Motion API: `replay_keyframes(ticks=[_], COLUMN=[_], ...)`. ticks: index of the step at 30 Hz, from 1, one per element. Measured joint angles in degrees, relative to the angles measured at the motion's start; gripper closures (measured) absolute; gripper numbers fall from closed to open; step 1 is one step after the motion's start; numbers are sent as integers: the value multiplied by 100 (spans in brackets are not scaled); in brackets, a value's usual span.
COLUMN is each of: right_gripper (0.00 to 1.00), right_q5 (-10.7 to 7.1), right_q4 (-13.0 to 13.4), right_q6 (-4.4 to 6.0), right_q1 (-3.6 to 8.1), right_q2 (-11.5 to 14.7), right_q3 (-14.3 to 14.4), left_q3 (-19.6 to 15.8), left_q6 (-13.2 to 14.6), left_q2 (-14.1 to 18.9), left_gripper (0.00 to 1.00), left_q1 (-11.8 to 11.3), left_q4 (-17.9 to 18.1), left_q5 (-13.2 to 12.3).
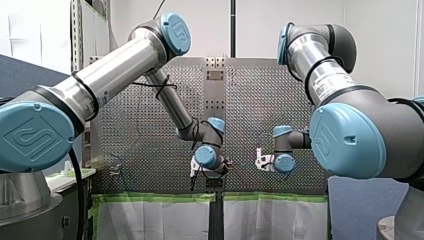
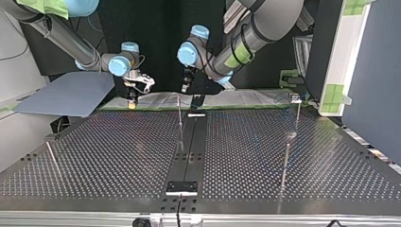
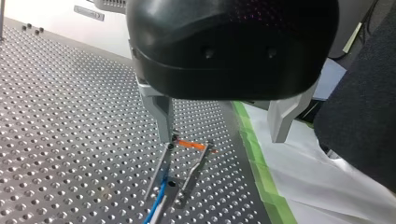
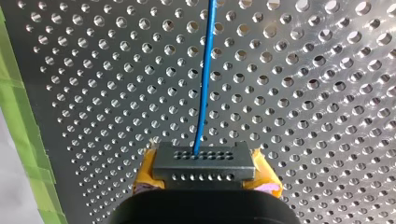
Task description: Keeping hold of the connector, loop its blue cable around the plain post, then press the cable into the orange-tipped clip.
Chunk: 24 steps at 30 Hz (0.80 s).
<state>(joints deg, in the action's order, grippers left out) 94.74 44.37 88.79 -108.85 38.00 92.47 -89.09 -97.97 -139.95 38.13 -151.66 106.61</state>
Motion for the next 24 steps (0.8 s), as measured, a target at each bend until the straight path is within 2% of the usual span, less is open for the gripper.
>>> replay_keyframes(ticks=[24], right_gripper=[100], right_q5=[-43], right_q4=[2], right_q6=[0], right_q1=[-3], right_q2=[-14], right_q3=[2], left_q3=[86], left_q6=[-38], left_q2=[0], left_gripper=[0], left_q1=[3], left_q4=[-83], left_q5=[30])
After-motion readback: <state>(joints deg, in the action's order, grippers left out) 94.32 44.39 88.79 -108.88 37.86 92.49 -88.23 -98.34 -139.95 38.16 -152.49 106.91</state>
